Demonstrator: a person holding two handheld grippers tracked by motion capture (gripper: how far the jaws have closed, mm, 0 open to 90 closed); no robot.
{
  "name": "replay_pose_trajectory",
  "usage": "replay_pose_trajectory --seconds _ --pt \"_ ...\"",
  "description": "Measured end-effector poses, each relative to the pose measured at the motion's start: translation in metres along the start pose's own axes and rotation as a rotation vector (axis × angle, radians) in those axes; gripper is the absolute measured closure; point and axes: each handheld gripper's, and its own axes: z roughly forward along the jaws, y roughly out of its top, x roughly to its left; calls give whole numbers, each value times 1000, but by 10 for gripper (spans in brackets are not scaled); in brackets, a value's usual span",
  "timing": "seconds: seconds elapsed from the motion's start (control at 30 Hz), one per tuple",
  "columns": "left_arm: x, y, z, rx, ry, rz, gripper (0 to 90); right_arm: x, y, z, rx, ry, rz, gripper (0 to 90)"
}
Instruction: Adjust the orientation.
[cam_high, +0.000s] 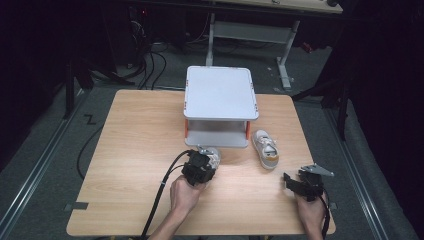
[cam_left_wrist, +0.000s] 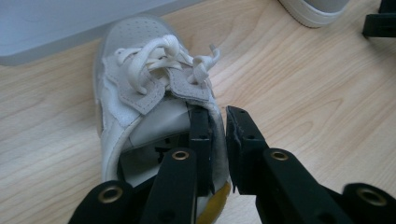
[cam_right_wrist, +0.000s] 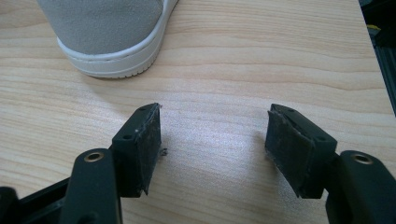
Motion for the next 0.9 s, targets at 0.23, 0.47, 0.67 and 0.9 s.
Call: replay_pose_trajectory --seconds 0.23,0.47,0.67,0.9 --pt "-2 -1 3 -6 -41 22 710 0 0 0 0 0 0 356" --pt "0 -2 -8 -44 -60 39 584 0 0 0 0 0 0 356" --pt "9 -2 -31 -149 -91 27 498 0 0 0 0 -1 0 356" --pt "24 -6 -49 -232 -29 37 445 0 0 0 -1 0 -5 362"
